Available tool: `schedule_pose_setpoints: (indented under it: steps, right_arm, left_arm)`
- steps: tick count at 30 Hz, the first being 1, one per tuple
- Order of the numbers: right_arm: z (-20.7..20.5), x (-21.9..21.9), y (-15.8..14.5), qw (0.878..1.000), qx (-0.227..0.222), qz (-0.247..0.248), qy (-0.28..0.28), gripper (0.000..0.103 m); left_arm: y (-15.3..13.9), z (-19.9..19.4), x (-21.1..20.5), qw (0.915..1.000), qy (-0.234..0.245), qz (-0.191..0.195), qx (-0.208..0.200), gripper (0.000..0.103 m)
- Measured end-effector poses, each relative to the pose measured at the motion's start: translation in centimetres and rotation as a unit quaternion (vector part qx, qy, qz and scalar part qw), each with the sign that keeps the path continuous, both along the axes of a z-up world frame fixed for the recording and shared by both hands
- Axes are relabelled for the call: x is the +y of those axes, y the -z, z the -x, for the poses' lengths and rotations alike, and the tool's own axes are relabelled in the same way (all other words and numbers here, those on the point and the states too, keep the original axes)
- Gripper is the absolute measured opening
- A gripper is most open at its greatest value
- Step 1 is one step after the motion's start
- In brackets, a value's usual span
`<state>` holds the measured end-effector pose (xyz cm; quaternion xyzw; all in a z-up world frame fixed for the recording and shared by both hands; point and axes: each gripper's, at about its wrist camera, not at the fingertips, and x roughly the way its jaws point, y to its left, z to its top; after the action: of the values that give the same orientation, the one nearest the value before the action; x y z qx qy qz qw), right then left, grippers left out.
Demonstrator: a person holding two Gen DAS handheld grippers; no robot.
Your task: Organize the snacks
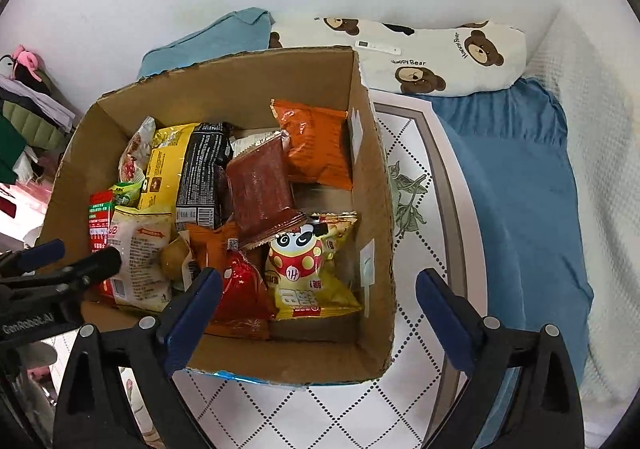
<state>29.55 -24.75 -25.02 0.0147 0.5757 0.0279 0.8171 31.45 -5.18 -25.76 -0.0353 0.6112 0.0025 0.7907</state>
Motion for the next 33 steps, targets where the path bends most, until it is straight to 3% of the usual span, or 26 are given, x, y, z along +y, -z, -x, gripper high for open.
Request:
schedule_pose_setpoints:
  steps: [12, 22, 33]
  right_arm:
    - [4.5, 0.7, -5.4, 0.998, -0.067, -0.006, -0.003, 0.1]
    - [12.7, 1.0, -12.2, 0.989, -0.148, -0.005, -0.018, 0.102]
    - [20.9, 0.3, -17.7, 0.98, -0.2, -0.014, -0.017, 0.102]
  left_arm:
    - [-5.7, 4.8, 0.7, 0.9946, -0.019, -0.02, -0.1, 0.102]
    - [-10.4, 12.5, 1.1, 0.9852, -0.017, -0.018, -0.17, 0.102]
    - [-14.6, 19.6, 0.7, 0.975, -0.002, -0.019, -0.221, 0.102]
